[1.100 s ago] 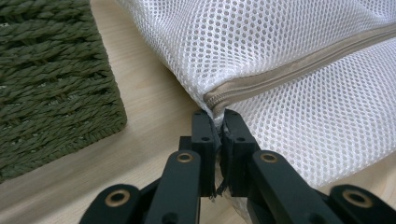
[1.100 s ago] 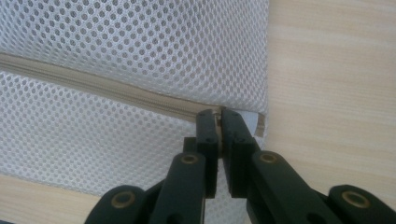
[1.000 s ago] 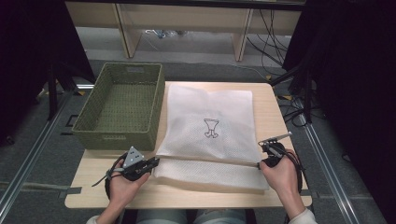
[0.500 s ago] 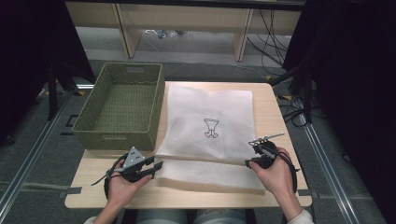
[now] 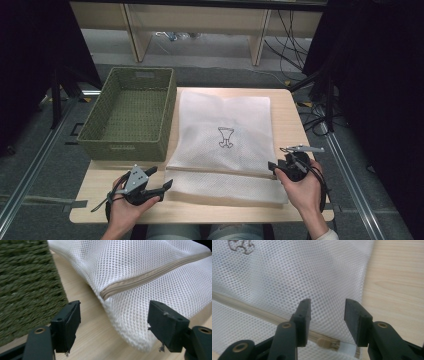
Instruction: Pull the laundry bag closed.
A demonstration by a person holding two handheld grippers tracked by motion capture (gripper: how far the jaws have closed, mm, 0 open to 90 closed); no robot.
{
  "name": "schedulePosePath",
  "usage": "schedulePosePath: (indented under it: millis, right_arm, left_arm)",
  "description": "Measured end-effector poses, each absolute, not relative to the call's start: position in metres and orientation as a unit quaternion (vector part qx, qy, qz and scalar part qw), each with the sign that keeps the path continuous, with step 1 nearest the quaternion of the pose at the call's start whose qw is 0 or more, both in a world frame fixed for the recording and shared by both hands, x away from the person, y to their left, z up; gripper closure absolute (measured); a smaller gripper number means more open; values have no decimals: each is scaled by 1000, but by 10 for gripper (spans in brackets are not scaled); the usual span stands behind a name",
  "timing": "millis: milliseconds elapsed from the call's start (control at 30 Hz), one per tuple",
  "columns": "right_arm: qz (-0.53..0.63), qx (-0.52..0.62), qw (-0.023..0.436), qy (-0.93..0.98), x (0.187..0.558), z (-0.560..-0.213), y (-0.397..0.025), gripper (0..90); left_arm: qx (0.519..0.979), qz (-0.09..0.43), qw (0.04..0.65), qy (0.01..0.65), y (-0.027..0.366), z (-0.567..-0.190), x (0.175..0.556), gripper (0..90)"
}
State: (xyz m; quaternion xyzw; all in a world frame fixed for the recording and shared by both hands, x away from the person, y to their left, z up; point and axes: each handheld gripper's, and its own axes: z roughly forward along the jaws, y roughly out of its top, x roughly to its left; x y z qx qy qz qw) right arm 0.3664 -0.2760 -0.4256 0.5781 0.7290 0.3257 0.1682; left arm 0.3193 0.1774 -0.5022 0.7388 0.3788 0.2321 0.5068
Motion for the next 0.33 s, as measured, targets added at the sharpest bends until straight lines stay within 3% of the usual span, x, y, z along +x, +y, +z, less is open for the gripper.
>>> schedulePosePath:
  millis: [333]
  right_arm:
    - [335, 588, 183, 714, 366, -438, -289, 541]
  left_arm:
    - [719, 244, 528, 381, 177, -506, 320, 238]
